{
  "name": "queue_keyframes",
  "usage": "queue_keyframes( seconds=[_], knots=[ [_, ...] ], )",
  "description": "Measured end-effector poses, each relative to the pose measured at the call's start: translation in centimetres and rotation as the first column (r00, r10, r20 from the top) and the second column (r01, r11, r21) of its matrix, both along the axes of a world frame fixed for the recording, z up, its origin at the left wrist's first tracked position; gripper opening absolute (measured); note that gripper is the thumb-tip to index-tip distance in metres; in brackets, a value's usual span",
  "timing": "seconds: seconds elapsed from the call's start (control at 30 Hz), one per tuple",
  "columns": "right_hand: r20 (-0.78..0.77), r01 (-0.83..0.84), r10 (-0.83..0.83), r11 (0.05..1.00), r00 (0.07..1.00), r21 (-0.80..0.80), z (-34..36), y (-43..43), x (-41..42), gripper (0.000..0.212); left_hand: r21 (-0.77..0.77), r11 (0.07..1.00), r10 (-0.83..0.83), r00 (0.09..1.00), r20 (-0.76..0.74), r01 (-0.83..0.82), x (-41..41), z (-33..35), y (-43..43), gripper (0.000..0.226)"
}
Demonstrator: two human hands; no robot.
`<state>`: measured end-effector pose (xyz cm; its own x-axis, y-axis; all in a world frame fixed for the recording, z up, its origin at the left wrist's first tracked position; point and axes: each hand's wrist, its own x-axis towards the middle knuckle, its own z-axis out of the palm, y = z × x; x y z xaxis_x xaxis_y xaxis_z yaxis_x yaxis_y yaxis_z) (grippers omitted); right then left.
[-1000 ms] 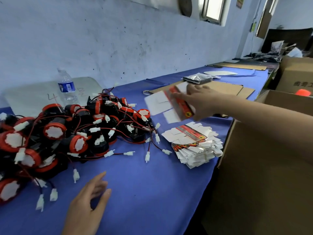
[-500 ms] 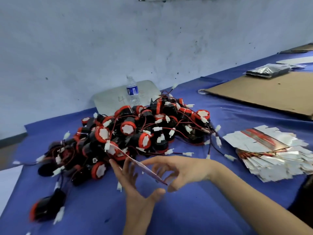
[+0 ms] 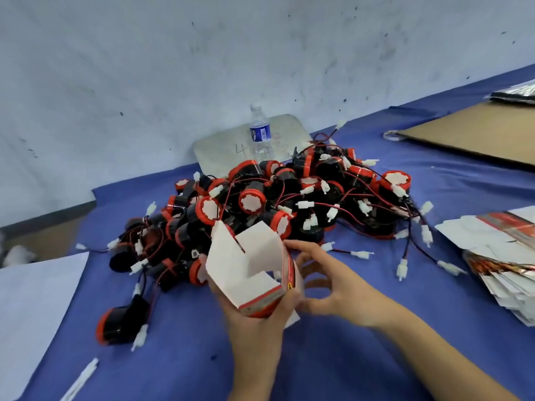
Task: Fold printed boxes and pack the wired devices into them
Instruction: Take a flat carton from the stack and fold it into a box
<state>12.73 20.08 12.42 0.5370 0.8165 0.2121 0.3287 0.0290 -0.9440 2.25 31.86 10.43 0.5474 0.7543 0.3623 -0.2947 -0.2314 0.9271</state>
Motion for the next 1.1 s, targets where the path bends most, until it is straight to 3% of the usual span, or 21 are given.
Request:
queue_keyframes(
  seconds=[0.1, 0.17, 0.23, 0.3, 0.4, 0.5, 0.6, 0.7, 0.8, 0.87, 0.97, 1.03, 1.1],
  knots=[
    [-0.077, 0.093, -0.091, 0.995, 0.993, 0.025, -0.3, 0.2, 0.2, 0.077, -0.045, 0.996, 0.071, 0.997, -0.02, -0.072, 0.2, -0.3, 0.5, 0.037],
    [-0.067, 0.203, -0.2, 0.978, 0.978, 0.046, -0.4, 0.2, 0.3, 0.054, -0.108, 0.992, 0.057, 0.997, -0.046, -0.062, 0.2, -0.3, 1.1, 0.013],
    [-0.077, 0.254, -0.249, 0.965, 0.965, 0.063, -0.2, 0.1, 0.4, 0.029, -0.178, 0.984, -0.025, 0.998, -0.058, 0.014, 0.3, -0.5, 1.4, 0.013],
    [-0.231, 0.229, -0.193, 0.964, 0.953, 0.138, -0.2, 0.0, 0.3, 0.017, -0.209, 0.972, -0.126, 0.989, -0.081, 0.107, 0.4, -0.4, 1.2, 0.027],
    [-0.447, 0.192, -0.097, 0.966, 0.889, 0.174, 0.0, -0.2, 0.1, 0.019, -0.303, 0.928, -0.249, 0.965, -0.077, 0.215, 0.4, -0.2, 1.0, 0.064],
    [-0.576, 0.146, -0.003, 0.969, 0.817, 0.202, 0.0, -0.2, 0.3, 0.025, -0.375, 0.864, -0.345, 0.938, 0.041, 0.335, 0.2, 0.1, 0.8, 0.074],
    [-0.574, 0.127, -0.005, 0.977, 0.819, 0.172, -0.3, -0.1, 0.4, 0.036, -0.414, 0.823, -0.379, 0.919, 0.113, 0.39, 0.1, 0.1, 0.8, 0.081],
    [-0.551, 0.109, -0.012, 0.984, 0.834, 0.144, -0.3, -0.3, 0.4, 0.054, -0.465, 0.809, -0.36, 0.928, 0.093, 0.36, 0.2, 0.1, 0.7, 0.087],
    [-0.517, 0.053, 0.046, 0.983, 0.855, 0.175, 0.0, -0.7, 0.5, 0.045, -0.549, 0.732, -0.382, 0.911, 0.158, 0.403, 0.2, 0.2, 0.9, 0.085],
    [-0.491, 0.095, -0.008, 0.984, 0.871, 0.153, 0.0, -0.8, 0.5, 0.032, -0.573, 0.709, -0.386, 0.907, 0.171, 0.41, 0.0, 0.8, 1.0, 0.068],
    [-0.501, 0.239, -0.142, 0.962, 0.854, 0.134, 0.1, -0.6, 0.4, 0.019, -0.456, 0.818, -0.364, 0.93, 0.061, 0.35, 0.7, 2.0, 0.7, 0.044],
    [-0.53, 0.329, -0.216, 0.936, 0.82, 0.127, 0.2, -0.5, 0.5, 0.017, -0.241, 0.946, -0.236, 0.97, -0.051, 0.217, 0.7, 2.5, 0.6, 0.078],
    [-0.557, 0.398, -0.268, 0.909, 0.786, 0.124, 0.2, -0.6, 0.8, 0.016, 0.158, 0.973, -0.154, 0.982, -0.108, 0.17, 0.4, 1.6, 0.6, 0.106]
  ],
)
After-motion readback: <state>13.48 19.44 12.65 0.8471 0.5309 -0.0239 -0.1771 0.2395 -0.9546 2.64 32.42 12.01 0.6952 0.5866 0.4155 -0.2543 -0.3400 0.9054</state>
